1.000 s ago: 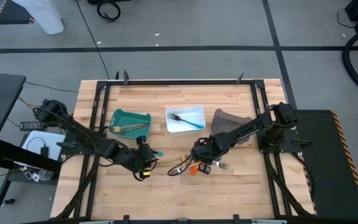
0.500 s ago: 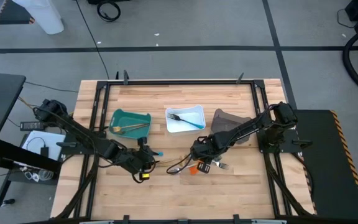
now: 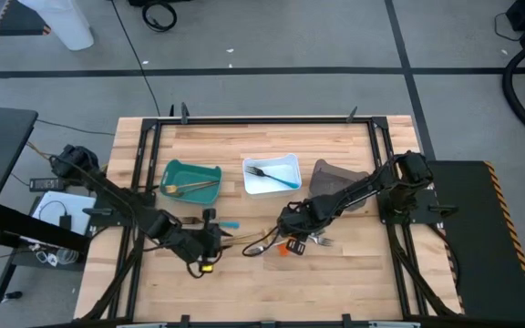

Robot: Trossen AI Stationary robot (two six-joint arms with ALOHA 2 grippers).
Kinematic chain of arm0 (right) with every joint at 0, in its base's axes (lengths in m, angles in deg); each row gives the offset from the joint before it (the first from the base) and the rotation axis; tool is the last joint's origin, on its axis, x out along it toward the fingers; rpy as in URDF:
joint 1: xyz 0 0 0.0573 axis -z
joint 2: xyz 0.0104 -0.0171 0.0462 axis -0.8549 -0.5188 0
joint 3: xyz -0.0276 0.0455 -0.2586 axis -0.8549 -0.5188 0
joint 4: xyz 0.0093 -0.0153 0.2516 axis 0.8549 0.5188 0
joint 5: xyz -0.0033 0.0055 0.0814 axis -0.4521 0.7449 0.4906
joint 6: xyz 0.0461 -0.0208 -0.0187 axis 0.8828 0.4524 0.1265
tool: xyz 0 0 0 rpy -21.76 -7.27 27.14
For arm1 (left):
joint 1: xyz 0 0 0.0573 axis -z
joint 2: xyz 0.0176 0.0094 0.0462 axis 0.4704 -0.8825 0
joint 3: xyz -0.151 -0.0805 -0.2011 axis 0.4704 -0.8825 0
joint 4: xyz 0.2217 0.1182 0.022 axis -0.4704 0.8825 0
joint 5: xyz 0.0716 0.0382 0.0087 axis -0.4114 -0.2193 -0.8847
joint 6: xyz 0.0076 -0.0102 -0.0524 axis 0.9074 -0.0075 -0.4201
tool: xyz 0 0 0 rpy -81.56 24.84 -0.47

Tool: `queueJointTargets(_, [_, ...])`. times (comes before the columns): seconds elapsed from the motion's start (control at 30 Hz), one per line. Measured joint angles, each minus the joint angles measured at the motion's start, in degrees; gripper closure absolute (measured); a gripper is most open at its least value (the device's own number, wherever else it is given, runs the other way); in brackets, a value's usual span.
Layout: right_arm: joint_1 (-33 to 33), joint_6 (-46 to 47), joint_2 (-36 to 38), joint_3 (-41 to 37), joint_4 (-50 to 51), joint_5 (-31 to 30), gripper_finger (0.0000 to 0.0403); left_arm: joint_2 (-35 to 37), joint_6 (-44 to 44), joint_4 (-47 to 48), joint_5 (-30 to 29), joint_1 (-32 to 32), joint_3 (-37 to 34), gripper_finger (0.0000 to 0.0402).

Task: Sort silverware by color (type)
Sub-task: Put the orange fork into the black bin

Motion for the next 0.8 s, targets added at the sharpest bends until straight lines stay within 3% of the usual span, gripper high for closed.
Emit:
queueJointTargets(0.3, [0.1,-1.5,0.3,0.0,-1.1,-1.0,0.0393,0.1,4.3,-3.8,-3.7,2.2,0.0,0.0257])
queueJointTargets(0.8, [0.0,-3.4,0.5,4.3,5.8,-3.6,0.0397,0.1,3.2,-4.7,-3.8,2.1,0.0,0.0257])
